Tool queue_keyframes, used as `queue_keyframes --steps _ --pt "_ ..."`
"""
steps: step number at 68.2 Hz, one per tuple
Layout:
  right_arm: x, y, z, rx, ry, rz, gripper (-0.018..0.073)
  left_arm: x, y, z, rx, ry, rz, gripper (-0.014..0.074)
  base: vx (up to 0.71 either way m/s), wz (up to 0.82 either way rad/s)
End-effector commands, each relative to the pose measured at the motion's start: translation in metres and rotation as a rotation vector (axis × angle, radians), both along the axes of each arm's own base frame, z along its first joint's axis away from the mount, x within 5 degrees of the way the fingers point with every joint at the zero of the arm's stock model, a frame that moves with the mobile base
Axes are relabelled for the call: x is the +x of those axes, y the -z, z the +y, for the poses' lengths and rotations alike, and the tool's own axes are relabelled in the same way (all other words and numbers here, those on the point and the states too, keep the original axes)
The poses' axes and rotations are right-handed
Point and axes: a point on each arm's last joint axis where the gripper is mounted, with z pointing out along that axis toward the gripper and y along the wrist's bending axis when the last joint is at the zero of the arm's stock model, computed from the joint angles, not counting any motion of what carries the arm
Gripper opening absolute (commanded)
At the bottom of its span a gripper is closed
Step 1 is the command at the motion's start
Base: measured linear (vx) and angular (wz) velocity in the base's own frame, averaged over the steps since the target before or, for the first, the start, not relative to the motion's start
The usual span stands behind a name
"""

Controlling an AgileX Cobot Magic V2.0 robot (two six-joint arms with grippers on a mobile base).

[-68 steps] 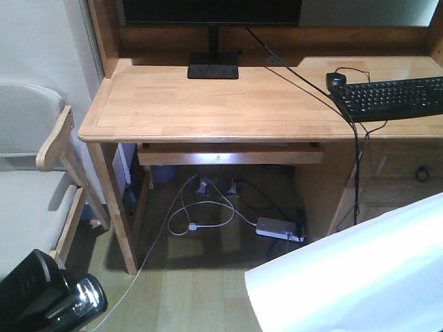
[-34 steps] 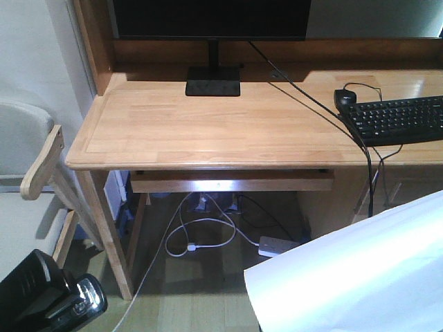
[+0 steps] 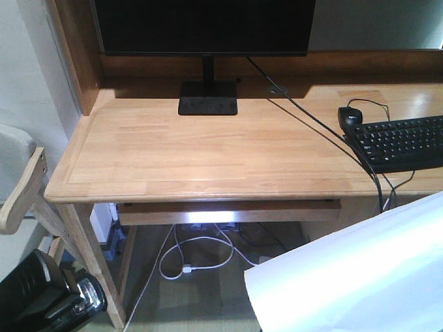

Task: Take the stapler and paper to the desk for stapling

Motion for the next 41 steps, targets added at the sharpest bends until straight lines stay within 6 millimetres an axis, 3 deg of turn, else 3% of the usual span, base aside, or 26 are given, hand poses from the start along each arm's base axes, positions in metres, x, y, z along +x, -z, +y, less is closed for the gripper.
queue_keyframes --steps 1,41 --pt "-0.002 -0.0021 0.0004 0.011 -0.012 -0.042 -0.0003 0.0025 -0.0162 -0.0003 -0.099 -0.035 -0.045 -0.0006 0.21 -0.01" --pt "-0.002 -0.0021 0.0004 0.011 -0.012 -0.042 -0.0003 0.0025 -0.0162 -0.0003 -0.099 -0.035 -0.045 -0.0006 0.18 0.02"
